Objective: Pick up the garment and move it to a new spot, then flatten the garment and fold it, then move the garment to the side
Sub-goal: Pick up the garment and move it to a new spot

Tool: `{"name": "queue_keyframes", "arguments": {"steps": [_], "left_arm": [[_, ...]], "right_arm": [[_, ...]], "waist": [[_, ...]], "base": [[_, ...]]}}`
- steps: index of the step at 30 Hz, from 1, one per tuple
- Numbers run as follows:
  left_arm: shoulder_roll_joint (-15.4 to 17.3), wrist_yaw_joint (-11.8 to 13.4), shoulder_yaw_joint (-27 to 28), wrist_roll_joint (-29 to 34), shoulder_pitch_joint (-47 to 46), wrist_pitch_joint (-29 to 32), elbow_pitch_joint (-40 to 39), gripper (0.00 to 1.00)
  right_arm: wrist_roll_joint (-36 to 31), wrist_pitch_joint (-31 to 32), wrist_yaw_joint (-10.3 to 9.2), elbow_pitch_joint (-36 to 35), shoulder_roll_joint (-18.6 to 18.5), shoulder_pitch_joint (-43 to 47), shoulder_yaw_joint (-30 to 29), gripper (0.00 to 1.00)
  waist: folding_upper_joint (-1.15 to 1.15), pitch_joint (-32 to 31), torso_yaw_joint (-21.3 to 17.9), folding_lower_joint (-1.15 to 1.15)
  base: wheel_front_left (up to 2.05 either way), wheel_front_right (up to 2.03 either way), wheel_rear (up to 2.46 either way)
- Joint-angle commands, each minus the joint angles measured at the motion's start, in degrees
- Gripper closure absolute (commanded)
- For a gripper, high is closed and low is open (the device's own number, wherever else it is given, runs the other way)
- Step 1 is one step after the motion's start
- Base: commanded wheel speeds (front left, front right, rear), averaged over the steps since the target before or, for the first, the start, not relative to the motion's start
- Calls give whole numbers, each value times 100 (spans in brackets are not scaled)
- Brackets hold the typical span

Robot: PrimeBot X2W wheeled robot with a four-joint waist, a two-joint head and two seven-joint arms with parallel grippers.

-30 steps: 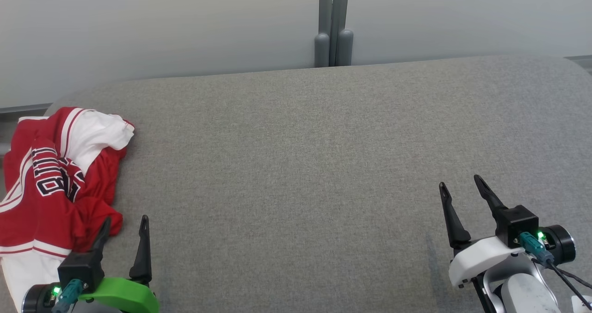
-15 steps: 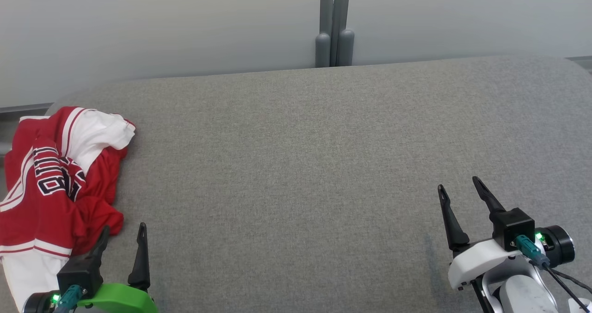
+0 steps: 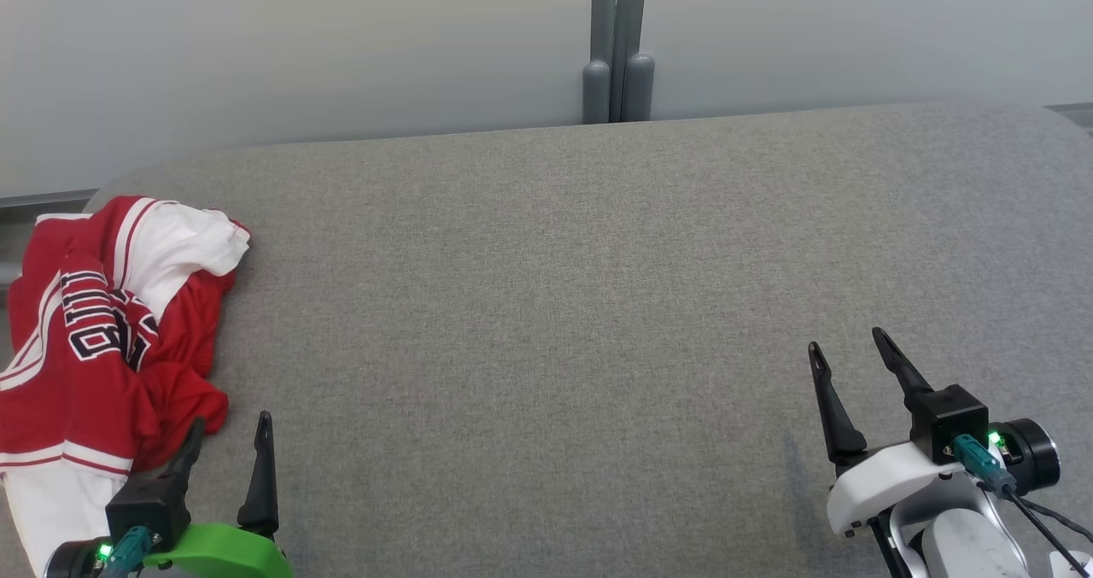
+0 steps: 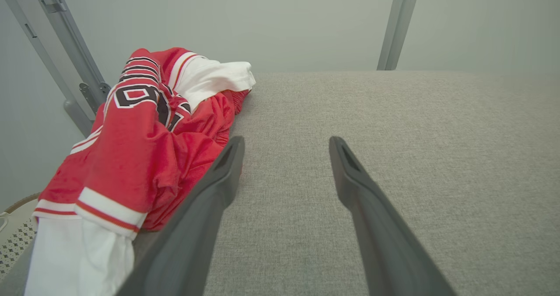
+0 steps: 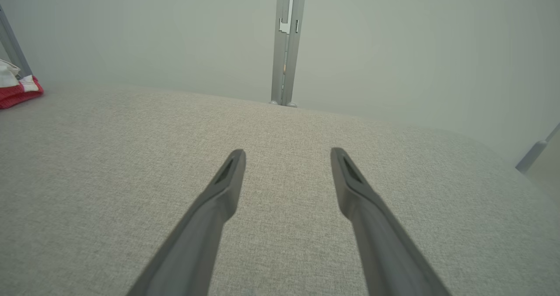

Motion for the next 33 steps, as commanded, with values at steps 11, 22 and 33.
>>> {"name": "queue_keyframes", "arguments": {"steps": [11, 22, 33], "left_arm": [[-11, -16, -84, -22, -144, -26, 62, 0], [147, -16, 60, -46, 174, -26, 174, 0], [128, -16, 418, -26, 405, -26, 0, 0]], "right_arm": [[18, -19, 0, -26, 17, 75, 66, 0], [127, -19, 0, 69, 47, 154, 321, 0], [236, -19, -1, 219, 96, -110, 735, 0]], "waist": [[0, -54, 432, 0], [0, -318, 2067, 0], [0, -308, 2721, 0]], "base": [[0, 0, 0], [0, 0, 0], [0, 0, 0]]}}
